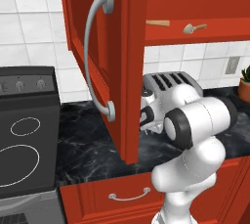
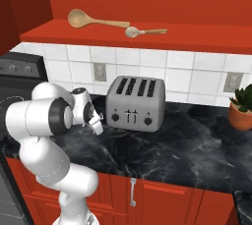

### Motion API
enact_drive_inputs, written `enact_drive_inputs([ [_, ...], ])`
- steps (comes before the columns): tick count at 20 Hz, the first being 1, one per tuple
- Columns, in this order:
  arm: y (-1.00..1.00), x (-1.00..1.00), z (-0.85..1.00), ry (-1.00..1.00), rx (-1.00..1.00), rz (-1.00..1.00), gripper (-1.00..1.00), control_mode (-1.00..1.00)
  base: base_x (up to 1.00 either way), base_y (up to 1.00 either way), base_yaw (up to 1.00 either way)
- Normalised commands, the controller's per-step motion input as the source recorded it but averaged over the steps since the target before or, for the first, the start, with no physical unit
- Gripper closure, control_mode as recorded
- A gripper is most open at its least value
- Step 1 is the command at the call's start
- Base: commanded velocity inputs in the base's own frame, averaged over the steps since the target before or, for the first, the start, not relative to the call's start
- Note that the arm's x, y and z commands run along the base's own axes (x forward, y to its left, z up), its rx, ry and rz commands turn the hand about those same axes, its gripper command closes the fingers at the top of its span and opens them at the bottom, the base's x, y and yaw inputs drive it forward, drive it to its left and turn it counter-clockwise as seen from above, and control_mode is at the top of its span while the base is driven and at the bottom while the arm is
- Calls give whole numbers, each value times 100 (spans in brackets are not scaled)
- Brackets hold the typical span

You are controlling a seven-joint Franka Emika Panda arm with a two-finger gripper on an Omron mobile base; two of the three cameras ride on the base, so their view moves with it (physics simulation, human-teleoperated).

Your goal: Organize the utensils by type. Pick up the wooden spoons from the counter and place them in the open cabinet. Then pick up the metallic utensils from the counter and place them in the open drawer.

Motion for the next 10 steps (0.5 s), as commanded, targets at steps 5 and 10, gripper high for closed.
enact_drive_inputs([
  [5,-5,14,-1,0,0,-4,-100,-100,0,0,0],
  [10,-6,18,-4,0,0,-3,-100,-100,0,0,0],
])
